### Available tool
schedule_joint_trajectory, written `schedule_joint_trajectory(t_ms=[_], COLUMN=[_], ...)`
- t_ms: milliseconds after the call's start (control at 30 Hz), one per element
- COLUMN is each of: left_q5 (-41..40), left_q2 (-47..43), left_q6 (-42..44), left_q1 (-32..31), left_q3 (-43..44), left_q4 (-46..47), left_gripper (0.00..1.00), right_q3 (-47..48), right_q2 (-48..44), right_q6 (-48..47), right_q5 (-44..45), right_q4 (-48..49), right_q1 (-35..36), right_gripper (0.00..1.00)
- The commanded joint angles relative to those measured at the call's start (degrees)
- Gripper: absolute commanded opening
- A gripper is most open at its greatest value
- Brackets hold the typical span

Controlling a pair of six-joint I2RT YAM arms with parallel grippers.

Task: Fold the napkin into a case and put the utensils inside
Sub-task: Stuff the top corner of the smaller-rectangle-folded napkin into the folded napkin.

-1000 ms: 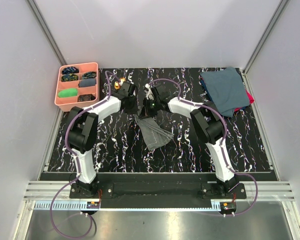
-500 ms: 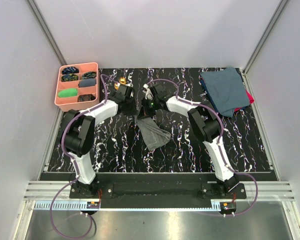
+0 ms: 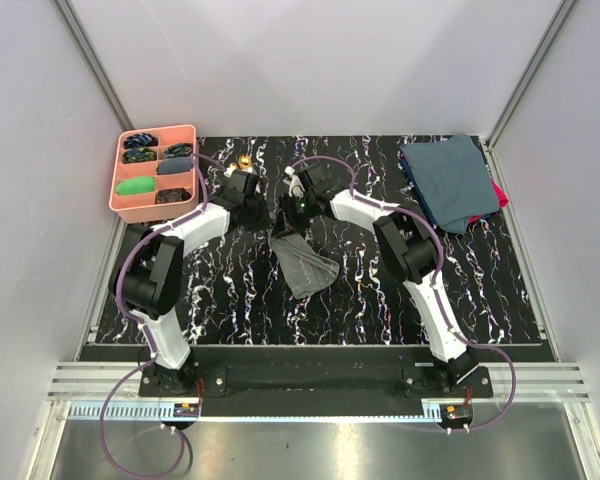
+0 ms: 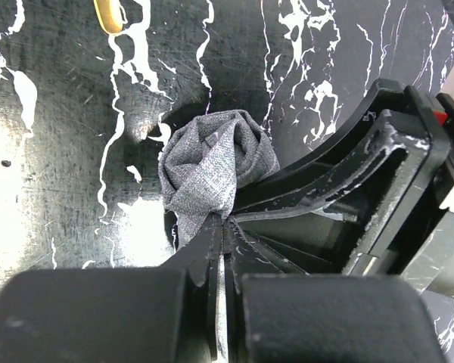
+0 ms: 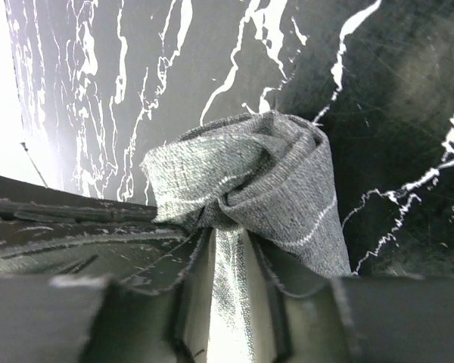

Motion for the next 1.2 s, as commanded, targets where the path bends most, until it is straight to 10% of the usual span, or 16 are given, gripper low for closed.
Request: schedule_joint_trajectory(t_ms=[0, 1167], left_q5=[2.0, 4.2], left_q2=[-1.0, -1.0], left_q6=[-0.3, 3.3], left_q1=[-0.5, -0.5], left_q3=[0.1, 0.6], left_q4=[1.9, 3.0], left_gripper=[0.0, 0.0], right_q3=[-3.2, -3.4], right_q2=[-5.0, -2.7], right_q6=[0.4, 3.7], right_q5=[0.1, -7.6], right_q4=[3.1, 8.2], right_q1=[-0.4, -2.0], right_gripper=[0.38, 0.15])
